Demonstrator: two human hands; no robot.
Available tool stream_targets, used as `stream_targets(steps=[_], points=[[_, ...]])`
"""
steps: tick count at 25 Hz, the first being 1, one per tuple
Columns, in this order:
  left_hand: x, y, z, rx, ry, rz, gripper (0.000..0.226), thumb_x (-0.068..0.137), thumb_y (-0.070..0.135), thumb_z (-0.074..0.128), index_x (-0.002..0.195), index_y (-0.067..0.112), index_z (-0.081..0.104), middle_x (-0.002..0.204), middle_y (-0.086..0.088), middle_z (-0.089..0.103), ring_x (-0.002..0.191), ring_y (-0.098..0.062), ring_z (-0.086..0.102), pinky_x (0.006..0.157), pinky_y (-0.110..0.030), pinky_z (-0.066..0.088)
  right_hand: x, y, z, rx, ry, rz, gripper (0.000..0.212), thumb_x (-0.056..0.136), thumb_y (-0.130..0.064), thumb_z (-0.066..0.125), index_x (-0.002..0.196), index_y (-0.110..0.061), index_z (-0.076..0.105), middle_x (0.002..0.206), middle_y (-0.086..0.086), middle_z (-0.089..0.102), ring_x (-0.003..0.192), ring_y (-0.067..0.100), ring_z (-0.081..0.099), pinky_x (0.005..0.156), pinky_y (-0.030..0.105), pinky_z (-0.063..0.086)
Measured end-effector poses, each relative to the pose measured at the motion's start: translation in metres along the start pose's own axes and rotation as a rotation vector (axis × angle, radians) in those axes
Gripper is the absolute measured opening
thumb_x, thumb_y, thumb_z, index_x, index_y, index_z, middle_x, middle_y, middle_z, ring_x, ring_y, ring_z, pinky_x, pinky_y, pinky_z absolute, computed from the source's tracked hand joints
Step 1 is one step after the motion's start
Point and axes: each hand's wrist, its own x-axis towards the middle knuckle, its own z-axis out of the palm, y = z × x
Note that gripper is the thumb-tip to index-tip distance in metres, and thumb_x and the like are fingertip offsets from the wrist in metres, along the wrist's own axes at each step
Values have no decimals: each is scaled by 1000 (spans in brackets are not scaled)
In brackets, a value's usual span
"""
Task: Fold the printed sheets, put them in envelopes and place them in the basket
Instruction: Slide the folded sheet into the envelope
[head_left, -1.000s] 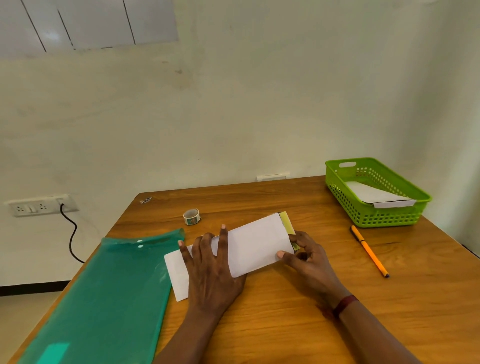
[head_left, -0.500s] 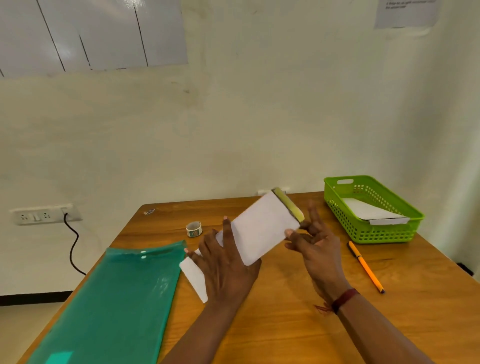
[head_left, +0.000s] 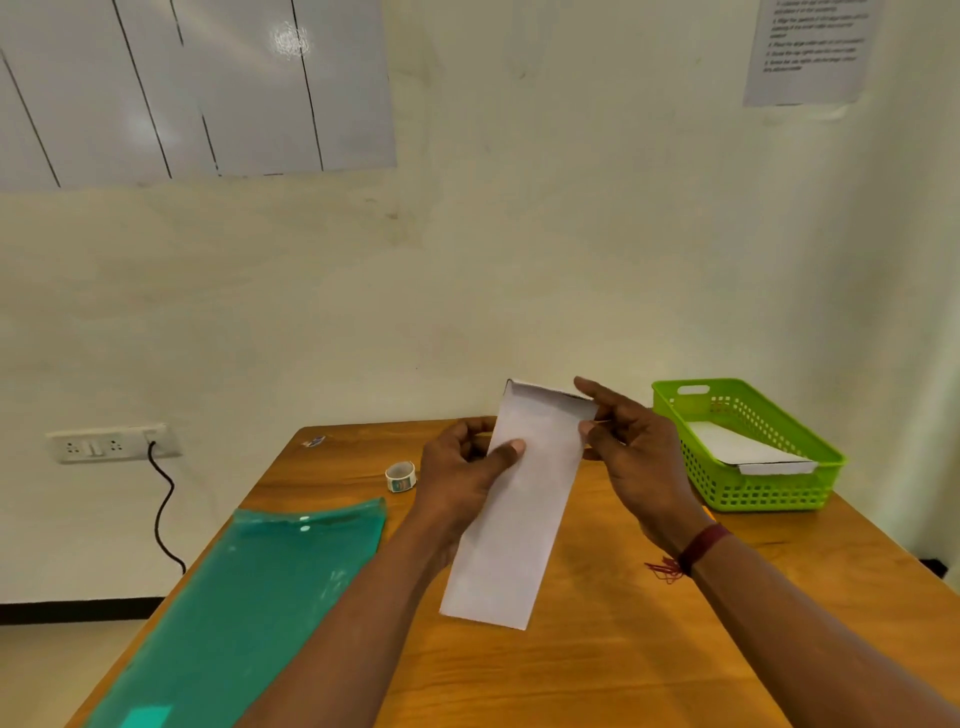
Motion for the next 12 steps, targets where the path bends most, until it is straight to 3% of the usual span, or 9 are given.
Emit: stream_targets(steps=[3, 7, 10, 12], points=[[1, 18, -2, -22, -19, 60, 26, 83, 19, 77, 108, 19, 68, 102, 1, 74, 94, -19, 70, 85, -44, 59, -4, -6, 6, 8, -26, 4, 46, 92, 6, 55, 110, -34, 68, 100, 8, 69, 92, 20, 65, 69, 21, 55], [-8, 27, 2, -25, -15, 97, 17, 87, 18, 73, 103, 18, 70, 100, 0, 74, 91, -20, 71, 83, -45, 60, -10, -13, 11, 79, -42, 0, 42, 90, 7, 57, 109, -28, 70, 111, -4, 71, 104, 16, 65, 81, 28, 57], [-13, 30, 3, -89, -20, 110, 12, 88, 12, 69, 100, 16, 71, 96, -2, 74, 89, -24, 71, 82, -46, 60, -14, -21, 16, 206, 22, 31, 25, 91, 0, 59, 104, -15, 73, 107, -3, 74, 102, 16, 67, 82, 31, 57], [-17, 32, 5, -98, -25, 129, 11, 88, 11, 68, 99, 14, 71, 95, -4, 74, 90, -27, 70, 81, -48, 59, -15, -27, 20, 231, 119, 49, 14, 89, -8, 65, 95, -13, 76, 95, -3, 76, 92, 12, 70, 74, 25, 57]])
